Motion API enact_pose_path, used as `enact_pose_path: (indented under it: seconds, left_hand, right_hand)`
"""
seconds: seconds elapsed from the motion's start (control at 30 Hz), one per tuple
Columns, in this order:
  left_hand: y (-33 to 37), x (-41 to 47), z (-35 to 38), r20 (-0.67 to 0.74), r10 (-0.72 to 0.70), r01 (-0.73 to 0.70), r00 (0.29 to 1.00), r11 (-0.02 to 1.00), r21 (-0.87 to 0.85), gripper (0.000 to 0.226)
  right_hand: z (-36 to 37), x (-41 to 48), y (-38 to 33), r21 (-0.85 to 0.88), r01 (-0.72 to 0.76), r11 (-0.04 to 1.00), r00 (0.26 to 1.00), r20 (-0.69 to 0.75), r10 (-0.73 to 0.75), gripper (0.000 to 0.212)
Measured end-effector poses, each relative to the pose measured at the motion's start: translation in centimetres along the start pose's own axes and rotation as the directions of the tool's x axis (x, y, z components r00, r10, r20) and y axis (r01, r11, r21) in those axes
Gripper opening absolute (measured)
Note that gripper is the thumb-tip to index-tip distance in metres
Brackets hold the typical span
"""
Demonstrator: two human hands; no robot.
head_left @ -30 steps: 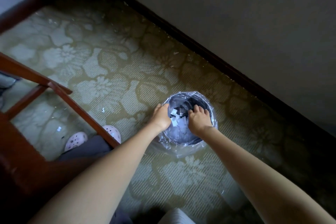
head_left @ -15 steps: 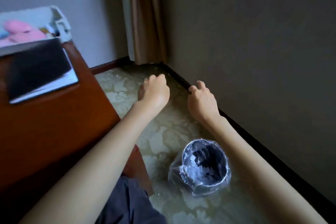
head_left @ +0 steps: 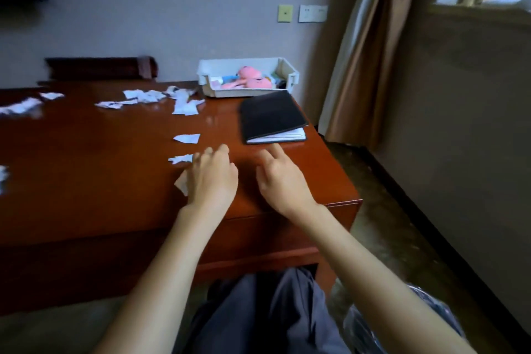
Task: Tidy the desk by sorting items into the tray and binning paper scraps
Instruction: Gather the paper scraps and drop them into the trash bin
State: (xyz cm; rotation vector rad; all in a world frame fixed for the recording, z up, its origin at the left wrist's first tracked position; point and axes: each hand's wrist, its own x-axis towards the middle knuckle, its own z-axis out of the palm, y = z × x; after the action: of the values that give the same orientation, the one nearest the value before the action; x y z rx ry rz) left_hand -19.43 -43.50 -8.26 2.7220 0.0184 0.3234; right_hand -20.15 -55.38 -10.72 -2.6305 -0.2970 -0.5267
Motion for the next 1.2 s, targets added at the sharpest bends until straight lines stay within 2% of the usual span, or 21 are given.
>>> enact_pose_path:
  seconds: [0.13,0.23,0.33,0.5,0.67,0.8,0.93,1.07,1.13,1.2]
  left_hand:
    - [-5.2,1.3,-0.3,-0.018,-0.042,0.044,0.999,0.996,0.073,0.056]
    - [-7.5,3.1,0.5,0.096,-0.009,0.002,0.995,0.997,0.078,0.070]
    - [-8.6,5.4,1.3,0.203,0.033,-0.050,0.979,0.995,0.081,0.068]
    - [-8.9,9.4,1.9,0.300,0.117,-0.144,0.947,0.987,0.071,0.057]
    - [-11.5,13.8,2.2,0.178,0.102,-0.115,0.979,0.991,0.069,0.045]
    - [-14.5,17.6,1.8,0.113,-0.003,-0.016,0.994,0.987,0.159,0.045]
    - [-17.0,21.2,1.4,0.062,-0.031,0.021,0.998,0.987,0.162,0.046]
    - [-18.9,25.9,0.4,-0.131,-0.040,0.050,0.991,0.996,0.076,0.045]
    - [-19.9,29.0,0.0,-0.104,-0.067,0.073,0.992,0.996,0.056,0.046]
    - [-20.7,31.9,-0.4,-0.021,-0.104,0.105,0.994,0.993,0.045,0.048]
  right_hand:
    - [3.3,2.4,-3.7,0.087,0.077,0.993,0.991,0.105,-0.086,0.033]
    - [4.6,4.4,-4.9,0.111,0.008,0.994,0.991,0.130,-0.023,0.040]
    - [5.2,6.5,-5.1,0.114,-0.087,0.990,0.990,0.125,0.073,0.045]
    - [6.2,10.4,-4.7,0.053,-0.165,0.985,0.976,0.149,0.156,0.034]
    - [8.0,15.1,-4.9,0.009,-0.202,0.979,0.964,0.180,0.197,0.037]
    - [10.4,19.8,-5.2,0.028,-0.184,0.982,0.967,0.186,0.176,0.036]
    - [12.6,24.3,-6.3,0.031,-0.045,0.998,0.962,0.271,0.035,0.042]
    - [14.6,29.8,-7.4,0.068,0.060,0.996,0.955,0.288,-0.077,0.046]
    - [15.7,32.7,-7.4,0.047,0.054,0.997,0.944,0.324,-0.066,0.049]
    - [17.0,35.2,-6.8,-0.001,0.034,0.999,0.931,0.365,-0.032,0.051]
